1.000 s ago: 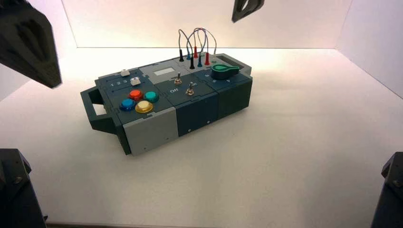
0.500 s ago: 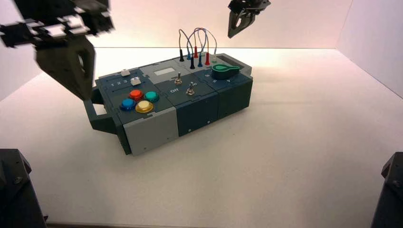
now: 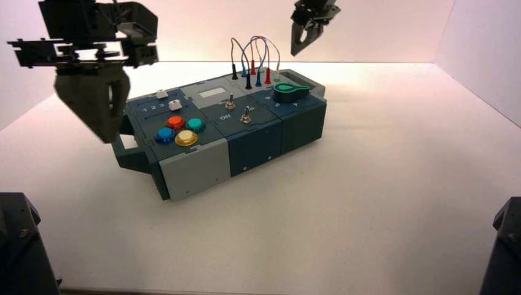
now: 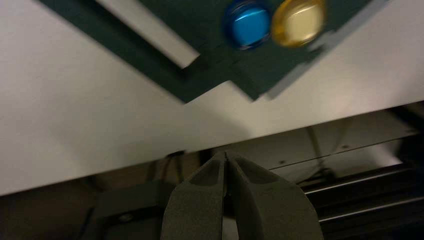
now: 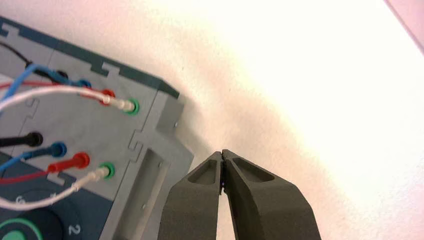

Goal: Rotate the box clockwise.

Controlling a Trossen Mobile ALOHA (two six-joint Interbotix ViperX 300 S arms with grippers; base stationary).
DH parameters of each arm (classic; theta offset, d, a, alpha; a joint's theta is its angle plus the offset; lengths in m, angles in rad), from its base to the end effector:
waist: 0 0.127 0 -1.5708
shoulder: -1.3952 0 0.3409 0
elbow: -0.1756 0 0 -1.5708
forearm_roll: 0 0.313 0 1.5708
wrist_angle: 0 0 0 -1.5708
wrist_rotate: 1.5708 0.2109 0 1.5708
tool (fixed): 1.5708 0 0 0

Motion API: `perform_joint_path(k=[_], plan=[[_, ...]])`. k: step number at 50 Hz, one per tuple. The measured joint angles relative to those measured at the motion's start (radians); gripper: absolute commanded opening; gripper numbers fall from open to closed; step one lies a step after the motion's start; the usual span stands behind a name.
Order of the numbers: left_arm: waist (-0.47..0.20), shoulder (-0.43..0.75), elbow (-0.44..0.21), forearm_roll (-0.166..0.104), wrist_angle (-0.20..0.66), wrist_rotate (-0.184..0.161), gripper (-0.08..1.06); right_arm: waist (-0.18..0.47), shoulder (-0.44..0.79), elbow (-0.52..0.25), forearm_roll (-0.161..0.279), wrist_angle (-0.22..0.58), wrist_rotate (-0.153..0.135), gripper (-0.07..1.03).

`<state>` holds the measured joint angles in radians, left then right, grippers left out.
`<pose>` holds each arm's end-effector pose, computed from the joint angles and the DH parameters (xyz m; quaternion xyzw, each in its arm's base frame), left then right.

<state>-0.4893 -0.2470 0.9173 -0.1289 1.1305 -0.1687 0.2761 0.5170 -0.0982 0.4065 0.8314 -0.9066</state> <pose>0.1419 -0.1034 0.0685 0.0777 0.7850 -0.0986 0.6067 0.5367 0.2161 0.0735 -0.2370 0.4690 0.3956 0.7533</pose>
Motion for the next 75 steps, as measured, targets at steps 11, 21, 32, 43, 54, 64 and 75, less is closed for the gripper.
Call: perform_joint_path(k=[11, 21, 32, 43, 54, 64, 75], plan=[[-0.012, 0.044, -0.031, -0.08, -0.003, 0.012, -0.03, 0.012, 0.041, -0.069, -0.003, 0.021, -0.002, -0.02], [-0.023, 0.092, -0.04, -0.106, -0.005, 0.012, -0.03, 0.02, 0.058, -0.087, -0.003, 0.026, -0.002, -0.02], [-0.025, 0.097, 0.009, -0.12, -0.063, -0.002, -0.03, 0.018, 0.058, -0.089, -0.005, 0.025, -0.002, -0.02], [-0.026, 0.106, 0.075, -0.114, -0.161, -0.051, -0.03, 0.018, 0.058, -0.089, -0.005, 0.021, -0.002, -0.02], [-0.026, 0.104, 0.103, -0.114, -0.247, -0.067, -0.03, 0.018, 0.058, -0.089, -0.006, 0.018, -0.002, -0.02], [-0.026, 0.104, 0.117, -0.106, -0.282, -0.078, -0.03, 0.02, 0.058, -0.089, -0.005, 0.015, -0.002, -0.02], [-0.026, 0.104, 0.117, -0.081, -0.314, -0.101, -0.03, 0.02, 0.075, -0.066, -0.006, 0.012, -0.002, -0.02]])
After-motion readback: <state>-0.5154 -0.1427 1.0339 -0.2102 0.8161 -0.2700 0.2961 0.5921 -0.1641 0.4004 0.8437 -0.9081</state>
